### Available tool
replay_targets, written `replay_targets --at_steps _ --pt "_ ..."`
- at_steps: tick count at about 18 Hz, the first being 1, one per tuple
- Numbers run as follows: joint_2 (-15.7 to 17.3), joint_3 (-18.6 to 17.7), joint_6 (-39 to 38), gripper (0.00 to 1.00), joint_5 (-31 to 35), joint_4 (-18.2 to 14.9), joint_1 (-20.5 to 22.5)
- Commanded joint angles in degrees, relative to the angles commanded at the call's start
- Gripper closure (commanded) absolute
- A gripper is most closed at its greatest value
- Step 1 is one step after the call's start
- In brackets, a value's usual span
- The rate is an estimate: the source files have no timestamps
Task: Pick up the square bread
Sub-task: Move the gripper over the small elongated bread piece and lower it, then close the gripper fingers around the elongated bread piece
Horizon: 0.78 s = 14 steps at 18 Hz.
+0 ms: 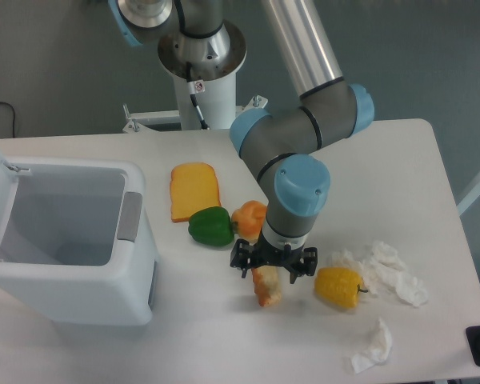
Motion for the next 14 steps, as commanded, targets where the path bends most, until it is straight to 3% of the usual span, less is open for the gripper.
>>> replay_targets --at_steps 14 --pt "-1.8 -0.6 0.0 0.00 0.0 0.0 0.4"
